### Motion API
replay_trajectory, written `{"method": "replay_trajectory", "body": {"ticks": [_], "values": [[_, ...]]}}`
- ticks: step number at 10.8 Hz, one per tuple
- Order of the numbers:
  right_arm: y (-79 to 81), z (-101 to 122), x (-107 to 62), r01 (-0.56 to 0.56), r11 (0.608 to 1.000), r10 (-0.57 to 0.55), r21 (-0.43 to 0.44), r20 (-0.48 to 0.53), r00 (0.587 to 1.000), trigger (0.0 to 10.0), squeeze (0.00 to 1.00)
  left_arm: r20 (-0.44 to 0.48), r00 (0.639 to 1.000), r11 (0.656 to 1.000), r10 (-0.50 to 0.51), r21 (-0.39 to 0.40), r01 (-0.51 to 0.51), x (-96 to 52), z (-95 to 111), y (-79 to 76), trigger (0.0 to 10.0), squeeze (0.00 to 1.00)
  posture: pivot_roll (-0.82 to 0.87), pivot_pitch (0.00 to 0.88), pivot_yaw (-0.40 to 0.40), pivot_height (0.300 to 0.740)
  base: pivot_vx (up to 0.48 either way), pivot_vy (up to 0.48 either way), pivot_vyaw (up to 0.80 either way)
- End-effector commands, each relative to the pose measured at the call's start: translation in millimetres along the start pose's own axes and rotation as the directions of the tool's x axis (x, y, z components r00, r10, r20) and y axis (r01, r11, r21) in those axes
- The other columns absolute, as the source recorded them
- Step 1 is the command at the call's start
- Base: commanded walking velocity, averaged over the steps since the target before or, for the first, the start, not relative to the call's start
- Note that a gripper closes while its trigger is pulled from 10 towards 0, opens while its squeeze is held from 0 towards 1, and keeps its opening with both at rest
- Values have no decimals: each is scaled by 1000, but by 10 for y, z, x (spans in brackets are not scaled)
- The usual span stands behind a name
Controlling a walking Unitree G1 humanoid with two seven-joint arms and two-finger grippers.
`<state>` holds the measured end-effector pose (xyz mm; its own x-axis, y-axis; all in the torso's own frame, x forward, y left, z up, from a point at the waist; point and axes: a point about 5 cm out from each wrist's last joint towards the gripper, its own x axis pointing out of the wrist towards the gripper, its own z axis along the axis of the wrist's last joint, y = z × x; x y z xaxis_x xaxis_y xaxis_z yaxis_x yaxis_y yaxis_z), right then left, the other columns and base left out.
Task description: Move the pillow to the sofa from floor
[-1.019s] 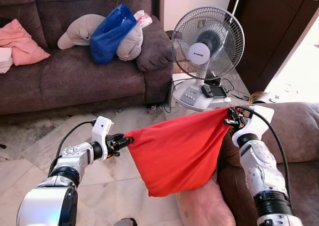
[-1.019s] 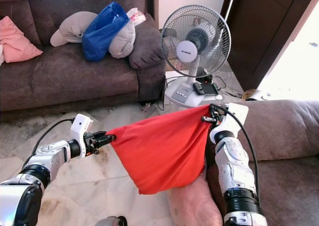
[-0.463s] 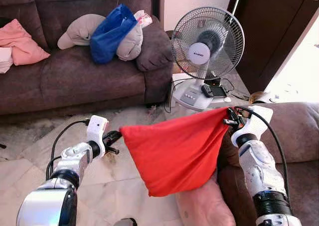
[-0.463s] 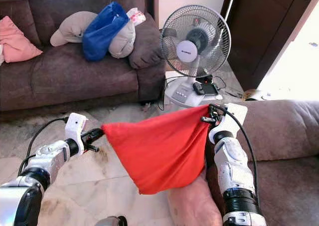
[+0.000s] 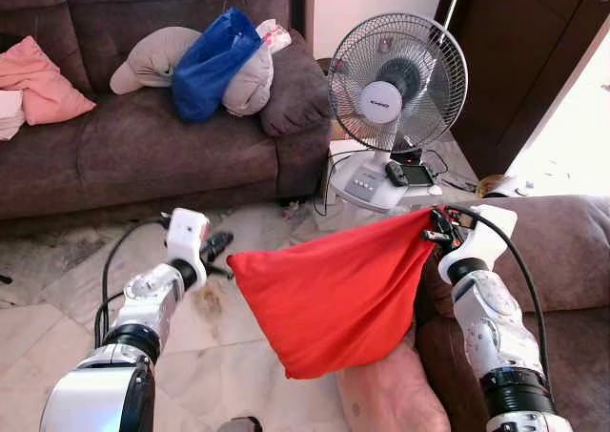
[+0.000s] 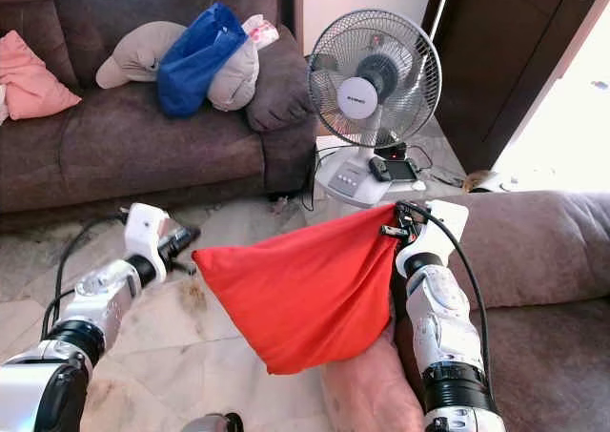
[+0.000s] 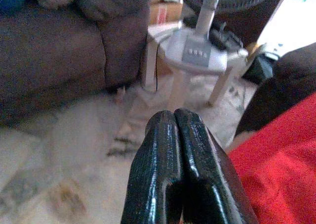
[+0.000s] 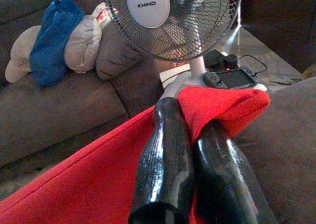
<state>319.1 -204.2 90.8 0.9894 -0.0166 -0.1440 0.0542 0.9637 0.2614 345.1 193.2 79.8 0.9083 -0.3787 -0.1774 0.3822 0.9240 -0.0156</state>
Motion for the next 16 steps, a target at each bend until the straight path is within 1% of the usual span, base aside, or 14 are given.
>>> {"method": "replay_trajectory", "body": {"ticks": [1,2,3,4,7,9,10,11,12,13,14,15,16], "values": [[-41,123,-2,19,1000,-18,-8,62,998,10000,0,55,998,1000,-16,8,16,11,86,-5,10000,1000,-27,20,-43,740,0,0,0],[-22,113,3,14,1000,-13,-6,59,998,10000,0,90,994,998,-61,2,62,12,131,-35,10000,1000,-26,20,-43,740,0,0,0],[-17,109,4,12,1000,-12,-5,58,998,10000,0,103,991,996,-90,-7,91,10,143,-56,10000,1000,-25,20,-42,740,0,0,0],[-12,104,6,9,1000,-8,-6,55,998,10000,0,104,983,987,-154,-39,159,-28,106,-86,10000,1000,-22,21,-43,740,0,0,0],[-13,104,7,10,1000,-9,-11,53,999,10000,0,95,976,978,-195,-51,201,-108,40,-75,10000,1000,-20,18,-46,740,0,0,0],[-12,113,16,13,1000,-12,-17,57,998,10000,0,106,972,975,-211,-52,217,-142,57,-77,10000,1000,-17,13,-45,740,0,0,0],[-9,117,20,15,1000,-14,-18,60,998,10000,0,97,966,968,-240,-49,245,-160,36,-100,10000,1000,-16,9,-45,740,0,0,0],[-6,116,20,13,1000,-12,-18,60,998,10000,0,100,965,967,-243,-47,249,-170,34,-105,10000,1000,-18,2,-43,740,0,0,0],[-5,113,18,11,1000,-10,-19,60,998,10000,0,110,954,958,-277,-49,284,-193,51,-141,10000,1000,-18,0,-42,740,0,0,0],[-5,109,17,10,1000,-9,-19,59,998,10000,0,73,949,950,-305,-51,309,-217,13,-146,10000,0,-16,0,-43,740,0,0,0],[-3,107,16,9,1000,-8,-19,58,998,10000,0,26,942,942,-334,-38,335,-251,-45,-139,10000,0,-16,0,-42,740,0,0,0],[-3,108,17,9,1000,-8,-18,59,998,10000,0,6,939,939,-343,-17,343,-270,-52,-125,10000,0,-17,0,-43,740,0,0,0],[-2,112,18,9,1000,-8,-19,59,998,10000,0,-29,945,945,-325,18,326,-283,-65,-86,10000,0,-16,0,-45,740,0,0,0]]}}
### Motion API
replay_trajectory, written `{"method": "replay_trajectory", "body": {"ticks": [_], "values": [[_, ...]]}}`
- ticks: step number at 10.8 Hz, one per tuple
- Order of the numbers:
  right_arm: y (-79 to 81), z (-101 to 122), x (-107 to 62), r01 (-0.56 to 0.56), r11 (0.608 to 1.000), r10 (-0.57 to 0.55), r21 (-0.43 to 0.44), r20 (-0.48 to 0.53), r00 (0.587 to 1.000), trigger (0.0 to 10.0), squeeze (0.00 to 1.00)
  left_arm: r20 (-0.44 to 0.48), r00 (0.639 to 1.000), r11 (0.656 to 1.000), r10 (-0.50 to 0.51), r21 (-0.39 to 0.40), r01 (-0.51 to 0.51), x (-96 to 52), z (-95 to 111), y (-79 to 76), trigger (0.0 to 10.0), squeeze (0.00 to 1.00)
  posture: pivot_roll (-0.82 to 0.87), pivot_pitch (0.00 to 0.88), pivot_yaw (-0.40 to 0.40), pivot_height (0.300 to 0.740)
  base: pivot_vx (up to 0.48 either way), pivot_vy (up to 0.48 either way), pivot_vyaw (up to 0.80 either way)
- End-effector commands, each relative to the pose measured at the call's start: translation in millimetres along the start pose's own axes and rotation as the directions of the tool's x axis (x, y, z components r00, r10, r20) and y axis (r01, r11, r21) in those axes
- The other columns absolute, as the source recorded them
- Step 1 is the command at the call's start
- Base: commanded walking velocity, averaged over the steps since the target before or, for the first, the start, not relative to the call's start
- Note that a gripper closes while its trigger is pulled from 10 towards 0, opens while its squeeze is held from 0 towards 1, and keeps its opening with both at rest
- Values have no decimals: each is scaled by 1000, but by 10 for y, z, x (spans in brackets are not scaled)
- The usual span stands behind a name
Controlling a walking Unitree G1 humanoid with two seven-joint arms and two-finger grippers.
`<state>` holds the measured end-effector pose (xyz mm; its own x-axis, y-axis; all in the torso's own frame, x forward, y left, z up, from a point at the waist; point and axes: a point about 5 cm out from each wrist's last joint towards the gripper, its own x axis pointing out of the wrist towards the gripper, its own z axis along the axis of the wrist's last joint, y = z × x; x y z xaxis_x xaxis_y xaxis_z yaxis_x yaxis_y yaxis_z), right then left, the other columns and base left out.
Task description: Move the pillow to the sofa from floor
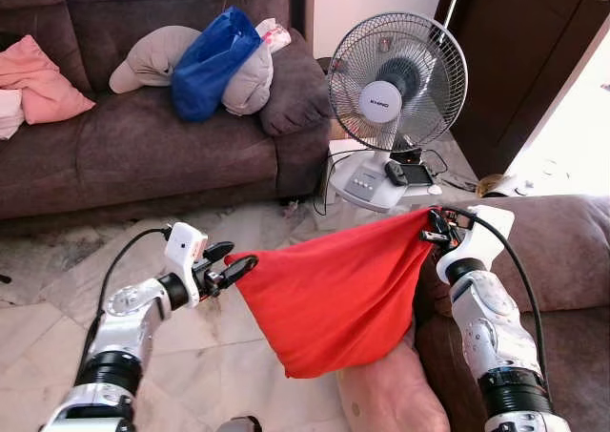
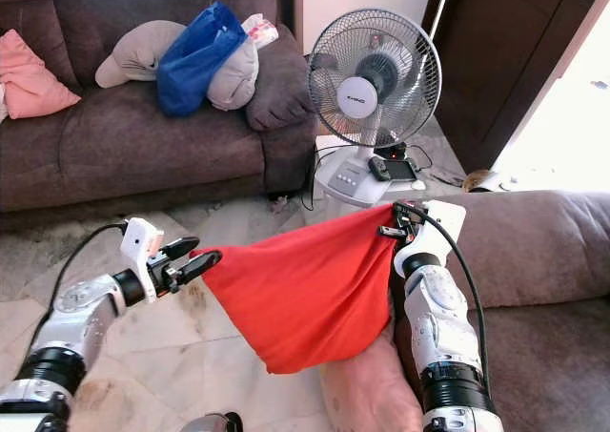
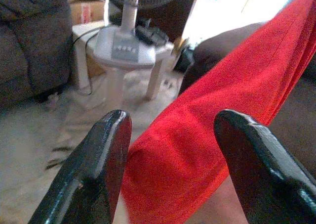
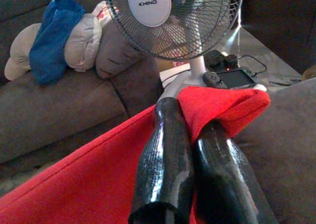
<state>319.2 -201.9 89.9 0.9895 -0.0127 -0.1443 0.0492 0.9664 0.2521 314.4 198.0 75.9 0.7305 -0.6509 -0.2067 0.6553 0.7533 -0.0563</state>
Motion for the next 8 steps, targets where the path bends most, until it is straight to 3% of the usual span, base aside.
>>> {"method": "replay_trajectory", "body": {"ticks": [1,3,5,8], "values": [[-26,130,18,13,1000,-13,-10,60,998,10000,0,-36,999,999,-10,43,12,1,-13,-4,10000,0,-17,0,-48,740,0,0,0],[-42,138,13,17,1000,-16,-11,61,998,10000,0,-98,995,994,-22,106,33,56,-61,-40,10000,0,-20,9,-53,740,0,0,0],[-43,136,6,15,1000,-15,-14,59,998,10000,0,-115,993,994,-14,106,26,149,-67,-59,10000,0,-25,15,-56,740,0,0,0],[-91,159,-14,26,999,-25,-18,63,998,10000,0,-99,987,982,127,151,-111,265,48,45,10000,0,-44,22,-57,740,0,0,0]]}}
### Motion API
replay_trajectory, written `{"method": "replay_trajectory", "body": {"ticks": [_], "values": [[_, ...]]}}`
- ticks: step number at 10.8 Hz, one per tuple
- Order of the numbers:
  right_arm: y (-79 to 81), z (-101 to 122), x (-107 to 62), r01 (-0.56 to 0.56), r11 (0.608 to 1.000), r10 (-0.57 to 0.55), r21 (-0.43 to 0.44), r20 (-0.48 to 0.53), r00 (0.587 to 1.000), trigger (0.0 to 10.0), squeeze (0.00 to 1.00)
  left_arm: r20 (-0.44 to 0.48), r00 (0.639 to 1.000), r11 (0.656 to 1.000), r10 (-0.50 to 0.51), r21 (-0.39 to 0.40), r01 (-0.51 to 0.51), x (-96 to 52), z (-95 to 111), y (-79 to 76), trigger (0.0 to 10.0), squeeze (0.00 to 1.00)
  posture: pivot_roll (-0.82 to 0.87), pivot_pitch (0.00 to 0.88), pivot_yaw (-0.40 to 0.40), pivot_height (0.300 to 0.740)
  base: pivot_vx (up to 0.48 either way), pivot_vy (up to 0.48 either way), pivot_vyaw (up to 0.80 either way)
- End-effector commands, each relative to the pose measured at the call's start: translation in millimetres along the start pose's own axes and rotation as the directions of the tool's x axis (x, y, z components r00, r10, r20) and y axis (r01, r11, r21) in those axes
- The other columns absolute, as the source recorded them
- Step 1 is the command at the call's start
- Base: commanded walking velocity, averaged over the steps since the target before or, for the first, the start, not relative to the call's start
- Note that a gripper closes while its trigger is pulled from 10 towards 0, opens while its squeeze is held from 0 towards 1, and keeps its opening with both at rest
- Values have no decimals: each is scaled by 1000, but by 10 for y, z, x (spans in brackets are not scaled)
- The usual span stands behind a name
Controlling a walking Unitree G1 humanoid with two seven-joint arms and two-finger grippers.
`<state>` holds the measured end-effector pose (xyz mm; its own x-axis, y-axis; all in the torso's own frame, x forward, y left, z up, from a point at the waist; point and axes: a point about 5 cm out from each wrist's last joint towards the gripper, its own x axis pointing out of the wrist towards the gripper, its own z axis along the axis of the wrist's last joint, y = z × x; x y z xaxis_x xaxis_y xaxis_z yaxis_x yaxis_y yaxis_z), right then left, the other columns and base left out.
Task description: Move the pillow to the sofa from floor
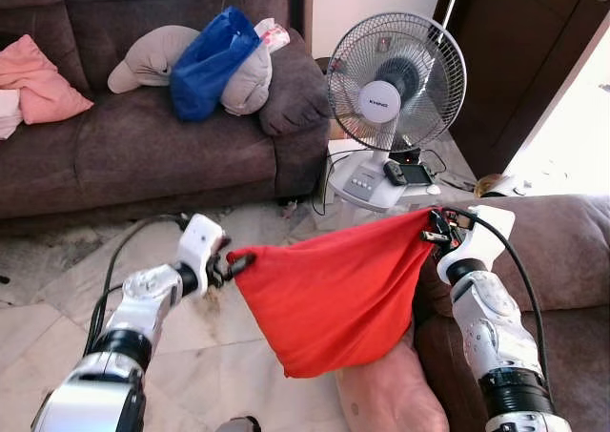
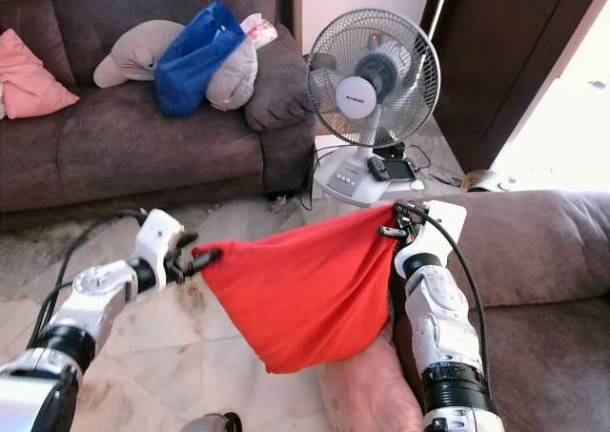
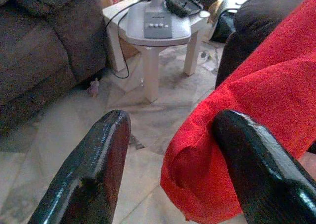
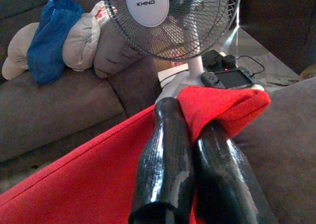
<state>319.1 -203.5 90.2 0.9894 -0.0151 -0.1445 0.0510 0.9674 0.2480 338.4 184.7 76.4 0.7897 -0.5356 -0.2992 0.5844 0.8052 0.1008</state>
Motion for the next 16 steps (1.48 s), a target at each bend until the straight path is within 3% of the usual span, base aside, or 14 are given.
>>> {"method": "replay_trajectory", "body": {"ticks": [1,4,6,7,8,11,14,16], "values": [[-80,153,-14,25,1000,-24,-15,63,998,10000,0,-18,1000,1000,-5,2,6,24,-18,-24,10000,0,-46,23,-57,740,0,0,0],[-89,169,-16,26,999,-25,-21,64,998,10000,0,-2,998,990,-61,-129,60,75,-59,-108,10000,0,-55,26,-61,740,0,0,0],[-102,175,-22,28,999,-26,-24,64,998,10000,0,-15,998,989,-57,-135,54,74,-93,-119,9922,0,-58,28,-63,740,0,0,0],[-102,173,-25,28,999,-26,-24,63,998,10000,0,-20,999,991,-47,-129,44,72,-100,-114,2314,0,-58,28,-64,740,0,0,0],[-92,171,-26,24,999,-22,-25,62,998,10000,0,-21,999,991,-31,-133,28,66,-105,-98,0,0,-59,30,-63,740,0,0,0],[-97,170,-31,24,999,-23,-26,60,998,10000,0,-9,998,982,-68,-176,66,71,-119,-131,0,0,-63,33,-63,740,0,0,0],[-95,161,-35,26,999,-24,-22,56,998,10000,0,-34,983,961,-179,-220,167,68,-192,-230,0,0,-63,35,-60,740,0,0,0],[-97,153,-37,27,999,-26,-21,53,998,10000,0,-21,985,959,-171,-232,162,53,-204,-225,0,0,-60,34,-60,740,0,0,0]]}}
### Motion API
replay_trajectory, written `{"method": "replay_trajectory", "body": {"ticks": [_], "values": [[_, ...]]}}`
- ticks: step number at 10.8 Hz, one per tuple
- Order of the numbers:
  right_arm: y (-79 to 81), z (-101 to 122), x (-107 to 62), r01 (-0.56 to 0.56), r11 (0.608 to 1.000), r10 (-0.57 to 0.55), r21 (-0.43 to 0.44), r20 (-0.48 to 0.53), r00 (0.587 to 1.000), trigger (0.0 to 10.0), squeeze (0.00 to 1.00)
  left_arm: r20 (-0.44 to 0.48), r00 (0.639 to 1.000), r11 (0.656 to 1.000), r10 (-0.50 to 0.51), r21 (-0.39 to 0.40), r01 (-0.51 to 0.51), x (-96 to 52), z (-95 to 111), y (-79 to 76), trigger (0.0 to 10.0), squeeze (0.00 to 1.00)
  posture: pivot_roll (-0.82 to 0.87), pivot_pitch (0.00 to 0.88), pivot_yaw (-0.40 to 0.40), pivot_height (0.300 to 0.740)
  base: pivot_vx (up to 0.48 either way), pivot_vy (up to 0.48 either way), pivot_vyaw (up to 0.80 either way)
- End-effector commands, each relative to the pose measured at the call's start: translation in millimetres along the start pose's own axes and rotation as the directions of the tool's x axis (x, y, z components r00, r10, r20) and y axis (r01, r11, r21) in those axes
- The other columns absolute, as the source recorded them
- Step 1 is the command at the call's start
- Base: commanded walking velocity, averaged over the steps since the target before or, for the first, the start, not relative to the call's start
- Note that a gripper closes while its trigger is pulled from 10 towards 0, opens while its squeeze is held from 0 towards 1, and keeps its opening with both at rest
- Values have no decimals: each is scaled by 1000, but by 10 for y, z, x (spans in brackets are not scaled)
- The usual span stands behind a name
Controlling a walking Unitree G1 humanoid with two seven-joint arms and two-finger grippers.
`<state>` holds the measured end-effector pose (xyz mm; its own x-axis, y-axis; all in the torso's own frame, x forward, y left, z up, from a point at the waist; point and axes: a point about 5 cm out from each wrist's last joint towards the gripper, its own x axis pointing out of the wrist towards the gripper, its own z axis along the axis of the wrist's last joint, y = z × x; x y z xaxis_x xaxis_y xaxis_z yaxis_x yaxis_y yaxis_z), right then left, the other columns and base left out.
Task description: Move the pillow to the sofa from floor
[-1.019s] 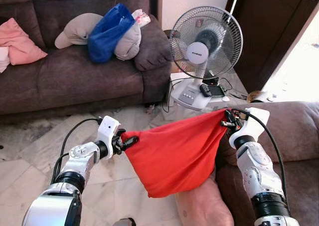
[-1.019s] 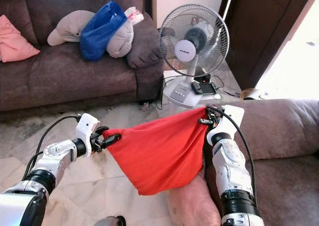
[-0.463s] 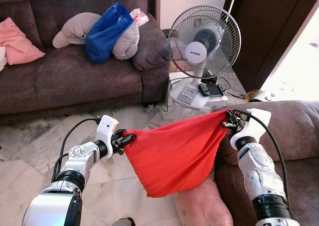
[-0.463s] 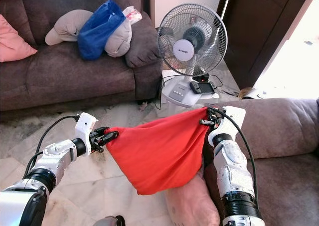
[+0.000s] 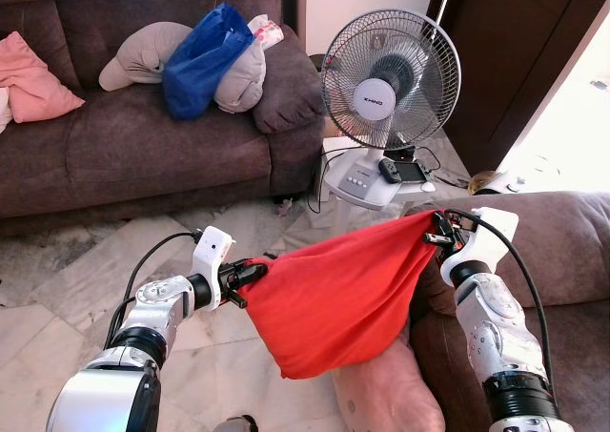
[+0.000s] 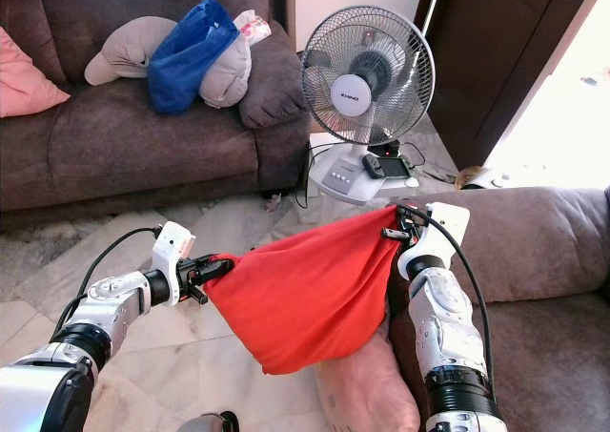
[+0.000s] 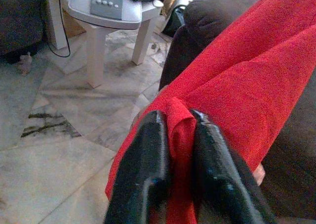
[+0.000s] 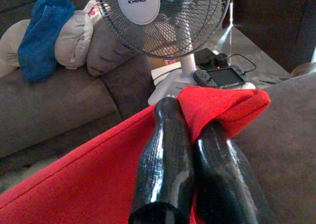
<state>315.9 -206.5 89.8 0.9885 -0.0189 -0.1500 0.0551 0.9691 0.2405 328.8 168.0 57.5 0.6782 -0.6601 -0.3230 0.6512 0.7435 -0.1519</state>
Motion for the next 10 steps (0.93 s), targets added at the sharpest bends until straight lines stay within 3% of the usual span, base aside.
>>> {"method": "replay_trajectory", "body": {"ticks": [1,7,9,10], "values": [[-64,152,-5,22,1000,-21,-14,56,998,10000,0,-4,1000,1000,8,-22,-8,-20,-48,4,0,0,-56,33,-61,740,0,0,0],[-26,118,13,18,1000,-18,-1,55,998,10000,0,27,1000,999,-8,-49,10,-86,-59,33,0,0,-44,6,-42,740,0,0,0],[-24,72,2,17,1000,-17,0,46,999,10000,0,61,998,1000,11,-14,-10,-95,-23,39,0,0,-39,0,-33,740,0,0,0],[-40,33,-29,29,999,-27,-36,43,999,10000,0,151,968,976,200,55,-210,-87,86,102,3020,0,-30,0,-29,740,0,0,0]]}}
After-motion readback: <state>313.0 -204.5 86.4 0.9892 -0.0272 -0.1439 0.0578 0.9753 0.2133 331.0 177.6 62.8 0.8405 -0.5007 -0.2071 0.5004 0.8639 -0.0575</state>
